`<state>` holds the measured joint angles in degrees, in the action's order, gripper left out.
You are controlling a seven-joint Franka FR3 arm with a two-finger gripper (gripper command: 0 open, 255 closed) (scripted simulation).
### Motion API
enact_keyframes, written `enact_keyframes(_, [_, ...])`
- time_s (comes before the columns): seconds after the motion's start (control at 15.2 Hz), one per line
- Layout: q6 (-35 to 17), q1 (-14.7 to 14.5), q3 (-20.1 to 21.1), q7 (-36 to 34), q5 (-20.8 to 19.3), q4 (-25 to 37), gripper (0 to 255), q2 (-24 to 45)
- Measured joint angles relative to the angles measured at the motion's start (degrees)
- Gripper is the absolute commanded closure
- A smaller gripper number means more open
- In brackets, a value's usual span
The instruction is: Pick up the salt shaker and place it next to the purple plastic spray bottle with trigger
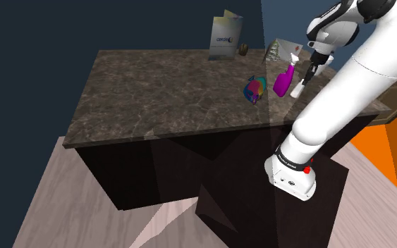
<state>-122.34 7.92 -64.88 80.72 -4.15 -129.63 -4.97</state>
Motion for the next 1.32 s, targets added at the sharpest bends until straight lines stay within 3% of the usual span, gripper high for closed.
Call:
enact_keyframes(0.26, [-3.21, -0.53, -1.13, 3.29, 4.28, -1.39, 255, 4.09])
enact_keyframes(0.66, [-3.82, -0.47, -1.26, 4.08, 5.21, -1.63, 255, 4.92])
enact_keyframes(0.73, [-3.83, -0.46, -1.26, 4.09, 5.22, -1.63, 0, 4.93])
enact_keyframes(1.12, [-3.83, -0.46, -1.26, 4.1, 5.23, -1.63, 0, 4.93])
enact_keyframes(1.32, [0.51, -0.65, -0.62, 0.64, 0.99, 0.98, 0, 0.69])
